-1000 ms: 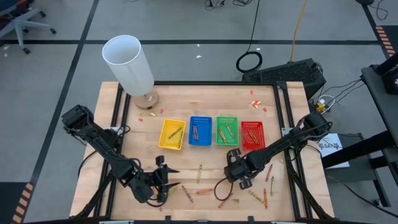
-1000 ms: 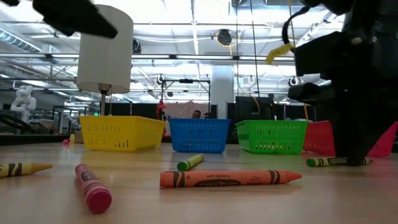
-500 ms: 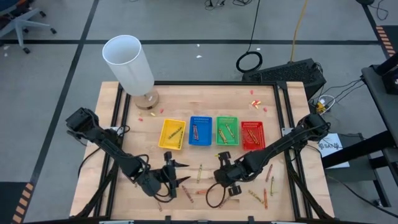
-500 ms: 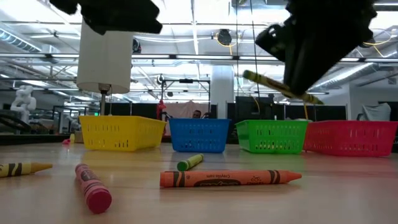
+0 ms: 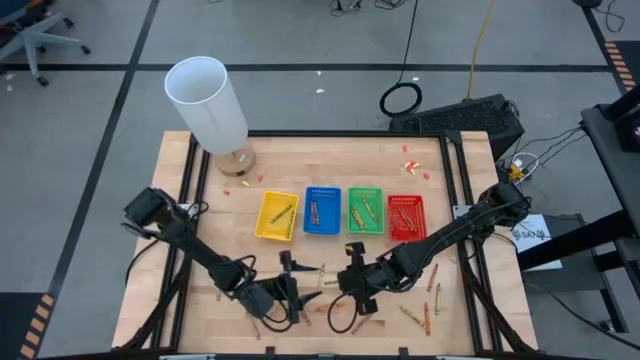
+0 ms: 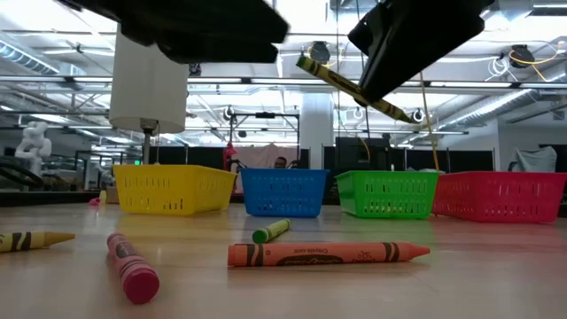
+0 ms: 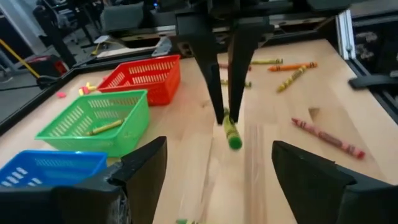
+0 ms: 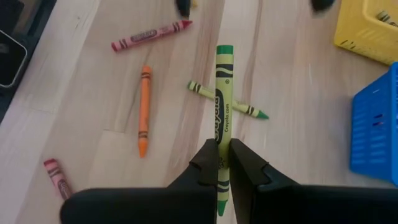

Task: Sort crayons
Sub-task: Put the green crayon into the yellow bin

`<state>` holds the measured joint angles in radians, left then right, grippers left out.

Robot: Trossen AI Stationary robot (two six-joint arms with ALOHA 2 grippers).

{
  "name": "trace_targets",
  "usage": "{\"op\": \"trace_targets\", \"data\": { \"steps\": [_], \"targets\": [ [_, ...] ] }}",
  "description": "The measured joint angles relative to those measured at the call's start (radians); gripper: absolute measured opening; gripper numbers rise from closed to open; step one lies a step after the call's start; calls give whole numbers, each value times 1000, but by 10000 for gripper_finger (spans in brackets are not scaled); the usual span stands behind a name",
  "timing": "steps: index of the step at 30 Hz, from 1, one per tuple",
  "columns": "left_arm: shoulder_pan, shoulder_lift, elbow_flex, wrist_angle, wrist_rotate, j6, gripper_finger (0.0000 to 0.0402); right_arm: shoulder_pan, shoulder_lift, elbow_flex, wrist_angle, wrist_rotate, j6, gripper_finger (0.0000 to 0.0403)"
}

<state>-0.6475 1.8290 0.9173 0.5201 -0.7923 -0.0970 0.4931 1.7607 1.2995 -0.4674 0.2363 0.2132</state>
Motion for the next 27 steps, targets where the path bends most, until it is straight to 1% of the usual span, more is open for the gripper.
{"op": "trace_targets", "data": {
  "steps": [6, 10, 14, 16, 20, 27],
  "targets": [
    [27, 90, 77, 21, 13, 7, 289, 0, 0, 0, 0, 0, 11, 0],
    [33, 117, 113, 20, 59, 7, 289, 0, 0, 0, 1, 1, 11, 0],
    [38, 135, 132, 17, 59, 6, 284, 0, 0, 0, 12, 2, 11, 0],
    [43, 135, 132, 14, 63, -2, 271, 0, -1, 0, 18, 2, 11, 0],
    [53, 135, 133, -9, 107, -48, 233, 0, -1, 0, 27, 2, 10, 0],
    [61, 135, 133, -4, 108, -55, 163, -2, -1, 0, 30, 3, 7, 0]
  ]
}}
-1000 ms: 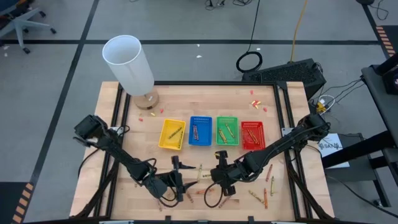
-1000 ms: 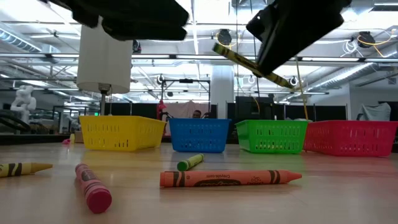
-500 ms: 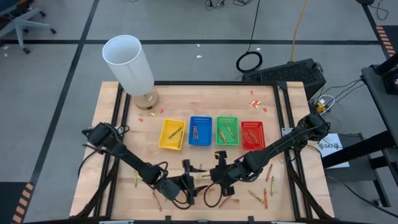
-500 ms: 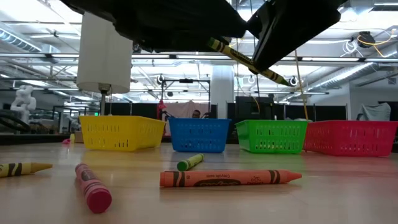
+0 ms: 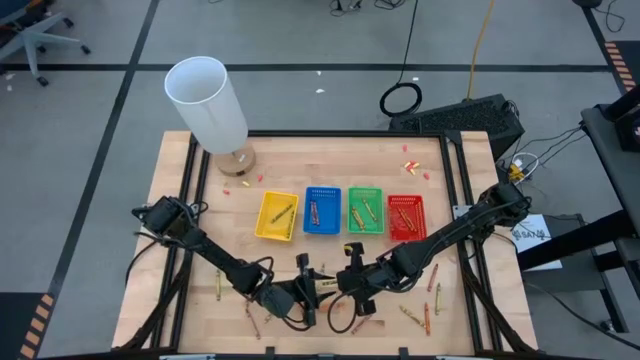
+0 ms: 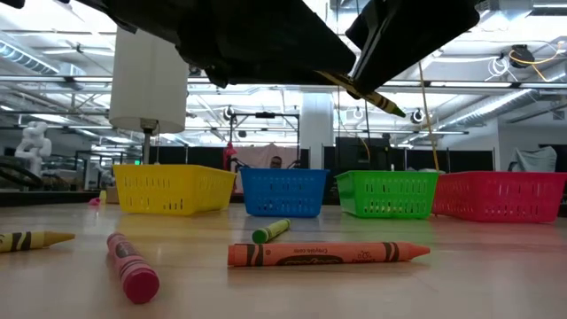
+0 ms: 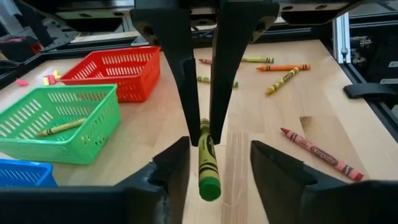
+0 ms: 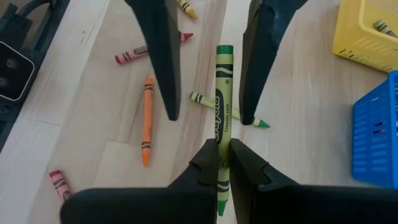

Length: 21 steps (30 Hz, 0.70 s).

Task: Sort crayons
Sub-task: Put the green crayon into the yellow bin

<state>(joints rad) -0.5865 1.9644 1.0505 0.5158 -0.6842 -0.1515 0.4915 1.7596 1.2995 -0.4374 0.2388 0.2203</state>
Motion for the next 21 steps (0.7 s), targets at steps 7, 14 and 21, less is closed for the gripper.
{"op": "trace_targets", "data": {
  "steps": [7, 14, 21],
  "targets": [
    [0, 0, 0, -1, 0, -1, 109, 0, 0, 0, 0, -1, 0, 2],
    [5, 0, 0, -6, -1, -27, 71, 0, 0, 0, -1, -1, 0, 3],
    [5, 0, 0, -9, -1, -26, 36, 0, 0, 0, -1, -6, 0, 3]
  ]
}}
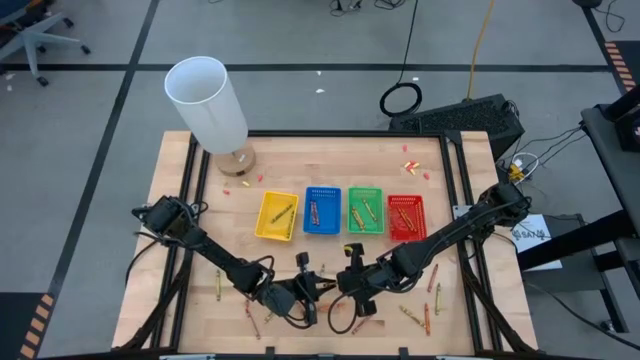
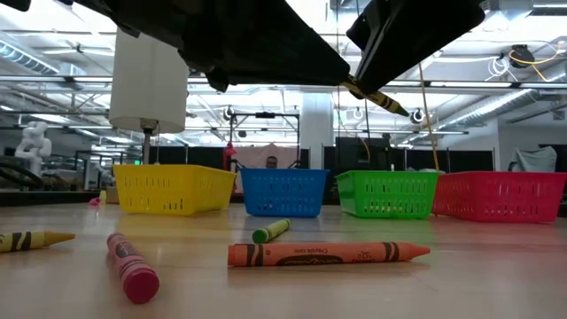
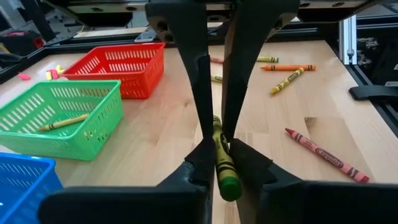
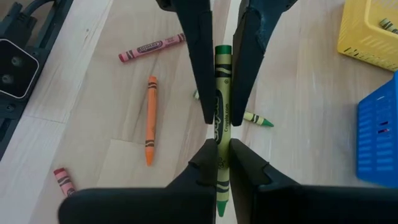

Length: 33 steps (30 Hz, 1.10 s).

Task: Sort crayons
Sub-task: Put the green crayon into the yellow bin

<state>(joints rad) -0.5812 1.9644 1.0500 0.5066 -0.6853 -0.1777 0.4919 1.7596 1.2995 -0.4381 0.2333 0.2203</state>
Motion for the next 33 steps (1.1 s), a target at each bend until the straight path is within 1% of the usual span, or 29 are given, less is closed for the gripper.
{"op": "trace_targets", "data": {
  "steps": [5, 19, 26, 31, 33],
  "targets": [
    [0, 0, 0, -1, 0, 1, 20, 0, 0, 0, 0, 0, 3, 8],
    [-1, 0, 0, -1, 15, 7, 20, 0, -4, 0, -8, 2, 4, 72],
    [-3, -1, -1, -4, 37, 28, 20, 3, -61, 1, -74, 7, 37, 92],
    [-2, -32, -1, -73, 38, 19, 20, 37, -100, 1, -118, 12, 41, 93],
    [-9, -55, -1, -112, 38, 17, 20, 64, -99, -1, -142, 45, 52, 93]
  ]
}}
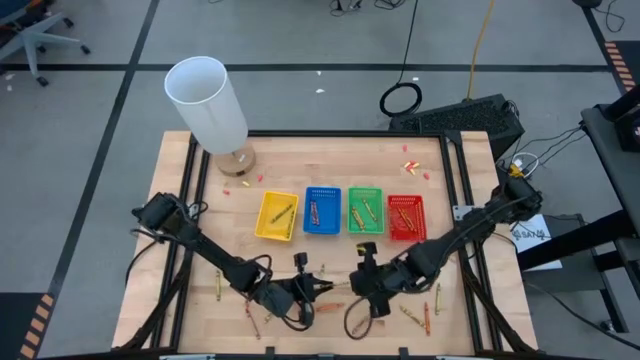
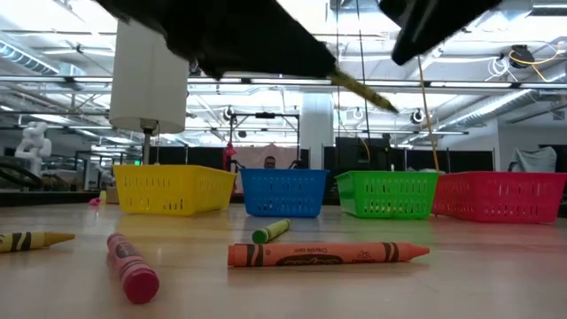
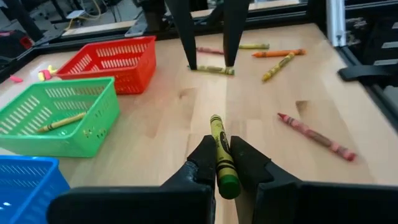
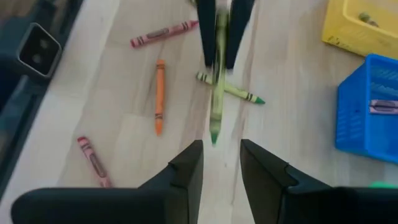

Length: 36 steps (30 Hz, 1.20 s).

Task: Sort crayons
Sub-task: Put the green crayon into the yellow bin

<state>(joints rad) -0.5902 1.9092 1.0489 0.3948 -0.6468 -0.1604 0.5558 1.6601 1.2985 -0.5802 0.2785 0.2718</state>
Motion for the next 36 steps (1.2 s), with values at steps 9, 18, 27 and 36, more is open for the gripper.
{"op": "trace_targets", "data": {
  "steps": [9, 18, 27, 36],
  "targets": [
    [-27, -149, 0, -262, -2, -58, 20, 109, 1, -155, 151, 248, 31, 93],
    [-26, -282, 0, -446, -35, -1, 20, 124, 1, -285, 290, 296, 4, 93],
    [-25, -295, 0, -457, -35, 330, 20, 105, 1, -285, 328, 302, -13, 93],
    [-25, -295, 0, -456, -38, 522, 20, 96, 1, -285, 327, 302, -30, 93]
  ]
}}
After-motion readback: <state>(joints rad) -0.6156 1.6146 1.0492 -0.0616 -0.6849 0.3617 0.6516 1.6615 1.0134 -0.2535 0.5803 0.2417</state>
